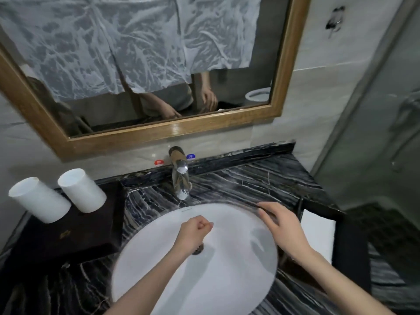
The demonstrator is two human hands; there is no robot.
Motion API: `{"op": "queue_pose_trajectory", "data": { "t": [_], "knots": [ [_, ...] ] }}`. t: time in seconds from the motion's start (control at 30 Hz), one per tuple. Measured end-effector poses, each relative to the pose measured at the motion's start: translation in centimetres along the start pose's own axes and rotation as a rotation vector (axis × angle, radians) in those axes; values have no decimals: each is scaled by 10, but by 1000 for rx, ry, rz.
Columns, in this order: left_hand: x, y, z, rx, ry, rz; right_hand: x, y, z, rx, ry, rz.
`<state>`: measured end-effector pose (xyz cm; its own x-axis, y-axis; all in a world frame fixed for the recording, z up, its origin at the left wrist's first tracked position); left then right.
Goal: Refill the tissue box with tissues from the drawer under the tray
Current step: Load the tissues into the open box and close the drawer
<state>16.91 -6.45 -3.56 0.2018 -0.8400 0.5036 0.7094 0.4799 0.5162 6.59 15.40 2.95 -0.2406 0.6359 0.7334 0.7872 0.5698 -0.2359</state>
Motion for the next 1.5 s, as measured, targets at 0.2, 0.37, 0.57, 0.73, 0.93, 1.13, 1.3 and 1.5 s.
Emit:
{"op": "queue_pose_trajectory", "data": {
  "t": [0.2, 0.37, 0.57, 0.73, 0.93, 1.13, 1.3, 1.5],
  "knots": [
    [-52, 3, 32, -45, 7, -103, 46, 32, 42, -142, 24, 137],
    [-89, 10, 53, -70, -12, -164, 76, 63, 72, -255, 24, 233],
    [-131, 19, 76, -125, -68, -240, 107, 98, 105, -372, 61, 349],
    [-164, 25, 89, -153, -75, -313, 109, 141, 153, -644, -95, 444],
    [-196, 26, 96, -169, -106, -360, 86, 199, 203, -952, -341, 499],
    [-208, 18, 94, -148, -100, -349, 73, 227, 219, -1086, -451, 517],
    [-209, 13, 93, -131, -99, -370, 68, 230, 226, -1116, -496, 511],
    [-209, 11, 92, -149, -90, -354, 65, 228, 227, -1146, -683, 539]
  ]
}}
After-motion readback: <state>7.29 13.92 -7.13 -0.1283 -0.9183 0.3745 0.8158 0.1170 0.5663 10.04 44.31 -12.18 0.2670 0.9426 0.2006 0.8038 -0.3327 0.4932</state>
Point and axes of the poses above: each hand's wrist, its own y-axis away from the middle knuckle, its own x-axis out of the back of the hand, z = x × y, the point moved 10 cm from there along -y, towards the middle knuckle, and after that the axes turned 12 degrees about x, right-handed, at the moved point
